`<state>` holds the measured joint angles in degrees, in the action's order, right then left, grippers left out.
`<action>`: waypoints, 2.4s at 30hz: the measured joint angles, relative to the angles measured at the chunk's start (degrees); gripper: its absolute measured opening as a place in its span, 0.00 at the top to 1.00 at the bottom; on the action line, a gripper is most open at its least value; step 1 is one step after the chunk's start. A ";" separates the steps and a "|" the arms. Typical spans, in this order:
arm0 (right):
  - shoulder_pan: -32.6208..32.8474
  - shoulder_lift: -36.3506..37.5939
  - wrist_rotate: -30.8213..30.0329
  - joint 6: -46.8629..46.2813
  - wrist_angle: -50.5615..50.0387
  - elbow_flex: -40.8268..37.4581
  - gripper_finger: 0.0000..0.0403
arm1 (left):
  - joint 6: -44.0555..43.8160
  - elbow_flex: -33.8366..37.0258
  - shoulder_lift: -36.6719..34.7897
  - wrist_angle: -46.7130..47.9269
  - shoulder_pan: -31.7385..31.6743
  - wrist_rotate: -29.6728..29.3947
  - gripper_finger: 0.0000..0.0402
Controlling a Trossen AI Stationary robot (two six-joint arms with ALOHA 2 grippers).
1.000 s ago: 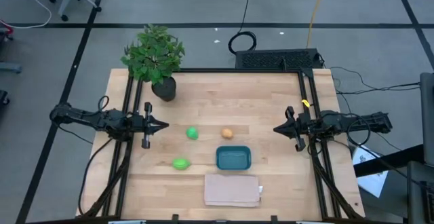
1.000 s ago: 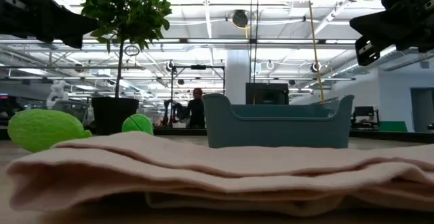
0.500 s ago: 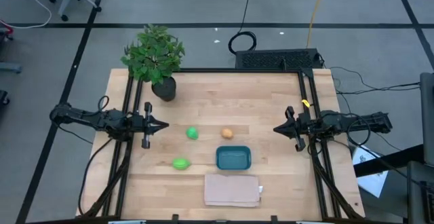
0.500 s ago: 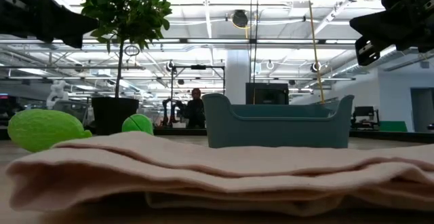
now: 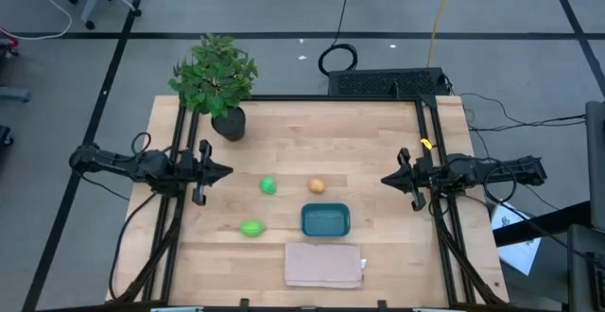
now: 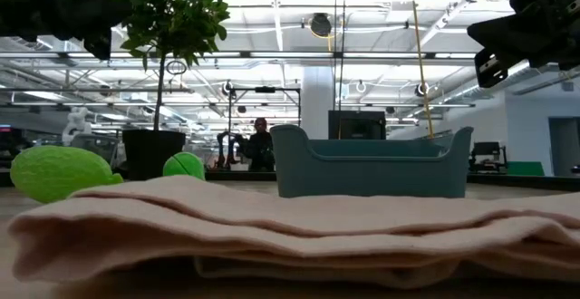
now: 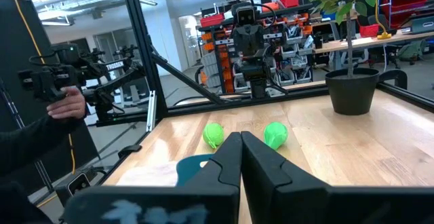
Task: Pick and placing Produce into tupperware
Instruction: Put the green melon into the blue bin
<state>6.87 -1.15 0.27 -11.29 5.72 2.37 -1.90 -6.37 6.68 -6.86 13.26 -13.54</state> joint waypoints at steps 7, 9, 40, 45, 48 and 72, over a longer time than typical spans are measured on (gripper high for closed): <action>0.00 0.00 -0.09 0.00 0.28 0.02 1.00 | 1.19 0.00 0.00 -0.49 0.01 -0.02 0.95; 0.00 0.00 -0.11 0.00 1.00 0.02 1.00 | 1.27 0.00 0.00 -1.85 0.00 -0.02 0.95; -0.02 -1.40 -0.22 6.51 2.62 0.01 1.00 | 5.31 -6.48 15.27 -7.80 5.47 -4.12 0.95; -0.02 -1.40 -0.21 6.03 2.62 0.01 1.00 | 5.81 -14.38 16.61 1.80 10.20 -10.90 0.95; -0.02 -1.40 -0.21 6.01 2.59 0.01 1.00 | 4.16 -18.01 19.20 7.69 13.89 -18.39 0.95; -0.04 -1.40 -0.22 5.99 2.16 0.02 1.00 | -21.29 -43.43 47.64 47.07 22.79 -17.80 0.95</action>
<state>6.83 -2.55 0.05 -5.30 7.88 2.39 -23.19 -49.80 54.32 40.21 36.05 -31.34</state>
